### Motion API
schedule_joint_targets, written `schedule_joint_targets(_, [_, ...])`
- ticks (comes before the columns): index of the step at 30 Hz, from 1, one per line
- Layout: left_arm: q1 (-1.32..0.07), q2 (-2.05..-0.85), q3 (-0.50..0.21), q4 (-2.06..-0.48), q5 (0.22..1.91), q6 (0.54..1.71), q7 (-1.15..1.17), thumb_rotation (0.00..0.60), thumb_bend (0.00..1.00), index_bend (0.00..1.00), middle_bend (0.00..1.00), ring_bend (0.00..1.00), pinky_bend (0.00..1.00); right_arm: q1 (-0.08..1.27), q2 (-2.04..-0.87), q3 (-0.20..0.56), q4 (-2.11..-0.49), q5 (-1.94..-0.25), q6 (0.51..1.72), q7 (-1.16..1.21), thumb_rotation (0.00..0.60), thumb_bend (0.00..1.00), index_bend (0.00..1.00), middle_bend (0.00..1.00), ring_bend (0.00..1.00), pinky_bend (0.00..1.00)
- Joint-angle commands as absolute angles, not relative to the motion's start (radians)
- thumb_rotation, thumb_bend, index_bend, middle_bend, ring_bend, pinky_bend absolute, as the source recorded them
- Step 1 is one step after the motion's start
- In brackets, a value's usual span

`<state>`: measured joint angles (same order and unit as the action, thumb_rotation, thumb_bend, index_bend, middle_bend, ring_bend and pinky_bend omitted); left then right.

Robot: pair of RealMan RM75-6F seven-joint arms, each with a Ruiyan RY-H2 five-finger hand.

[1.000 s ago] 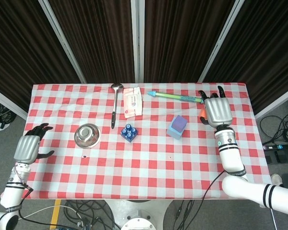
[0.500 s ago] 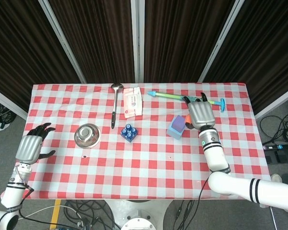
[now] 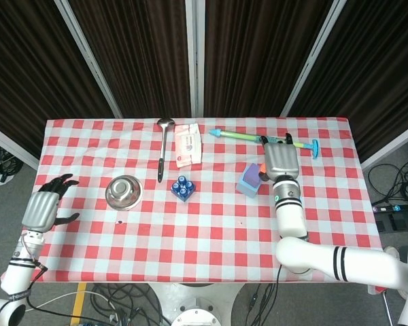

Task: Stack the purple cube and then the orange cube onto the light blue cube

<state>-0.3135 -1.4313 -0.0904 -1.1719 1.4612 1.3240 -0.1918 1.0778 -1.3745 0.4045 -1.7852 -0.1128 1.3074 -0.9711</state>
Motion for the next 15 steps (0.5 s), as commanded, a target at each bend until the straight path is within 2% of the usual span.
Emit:
schedule_joint_targets(1, [-0.313,-1.427,-0.093,-1.177,1.46,1.327,-0.198,0.6,0.06,0.32,0.27,0.22,0.31,1.117,-1.404,0.442,-1.778,-0.038,1.356,-1.008,0.6,0.18,0.19,0.56,0.29,0.03])
schedule_joint_targets(7, [-0.313,-1.419,-0.093,-1.191,1.464,1.333,-0.212,0.6,0.06,0.32,0.27,0.22,0.31,1.148,-1.443,0.451,-1.756,0.014,1.398,-1.044,0.6,0.19,0.19,0.56,0.3,0.04])
schedule_joint_targets(15, [-0.313,-1.414,-0.096,-1.193,1.457,1.327,-0.231,0.6,0.06,0.32,0.27,0.22,0.31,1.161,-1.471,0.46,-1.691,0.049,1.383,-1.071,0.6,0.19,0.19,0.56,0.3,0.04])
